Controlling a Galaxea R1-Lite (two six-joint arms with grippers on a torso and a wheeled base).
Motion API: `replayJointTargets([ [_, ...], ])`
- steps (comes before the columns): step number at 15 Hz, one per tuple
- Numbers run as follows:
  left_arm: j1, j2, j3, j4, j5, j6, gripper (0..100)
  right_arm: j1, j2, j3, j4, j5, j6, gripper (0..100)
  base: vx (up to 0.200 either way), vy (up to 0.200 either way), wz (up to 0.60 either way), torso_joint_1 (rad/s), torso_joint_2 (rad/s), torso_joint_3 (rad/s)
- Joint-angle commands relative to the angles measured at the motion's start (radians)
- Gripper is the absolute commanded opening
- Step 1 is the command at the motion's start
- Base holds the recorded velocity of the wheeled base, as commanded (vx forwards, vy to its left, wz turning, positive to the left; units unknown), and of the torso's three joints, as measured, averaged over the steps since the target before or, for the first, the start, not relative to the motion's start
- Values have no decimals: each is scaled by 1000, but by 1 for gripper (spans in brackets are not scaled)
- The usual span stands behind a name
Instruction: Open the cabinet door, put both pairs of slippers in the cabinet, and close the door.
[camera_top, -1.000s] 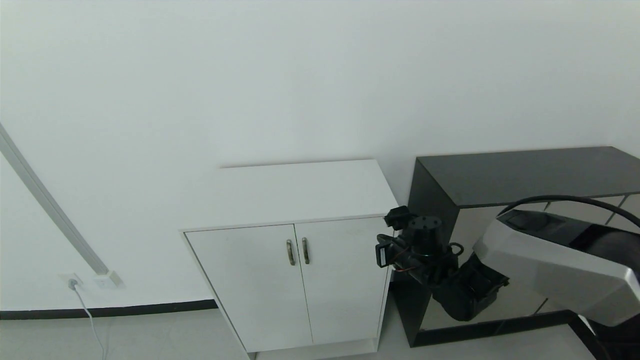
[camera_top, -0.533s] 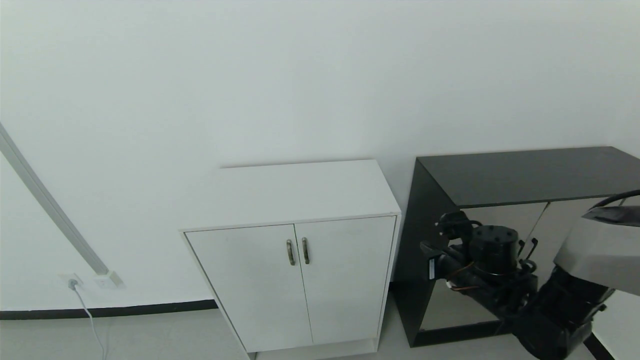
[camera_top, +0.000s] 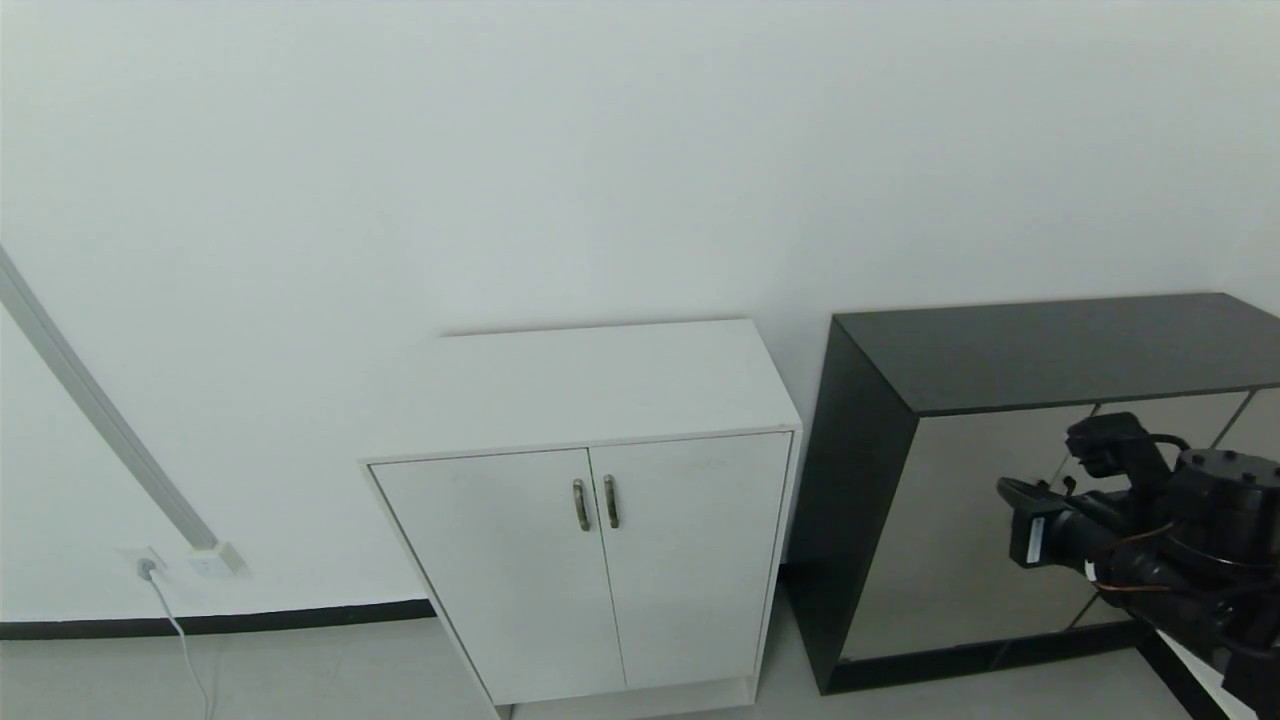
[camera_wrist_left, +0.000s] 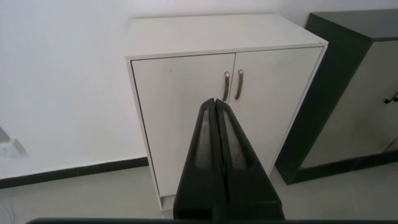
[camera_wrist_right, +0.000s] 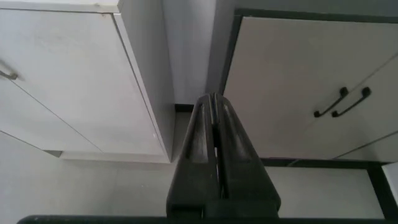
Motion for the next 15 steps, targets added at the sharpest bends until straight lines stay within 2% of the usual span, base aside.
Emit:
replayJointTargets([
  [1, -1, 0, 0, -1, 0, 0, 0, -56, -111, 66, 19, 25, -3, 0, 0, 0, 0, 0, 0, 0],
  [5, -1, 2, 0, -1, 0, 0, 0, -109, -241, 134, 108, 96, -38, 0, 0, 0, 0, 0, 0, 0],
  [9, 0, 0, 0, -1, 0, 0, 0, -122, -473, 143, 352, 137, -40, 0, 0, 0, 0, 0, 0, 0],
  [12, -1, 2, 0, -1, 0, 0, 0, -120, -681, 134, 604, 172, -40, 0, 0, 0, 0, 0, 0, 0],
  [15, -1, 0, 0, -1, 0, 0, 0, -120, -804, 145, 751, 202, -37, 0, 0, 0, 0, 0, 0, 0],
])
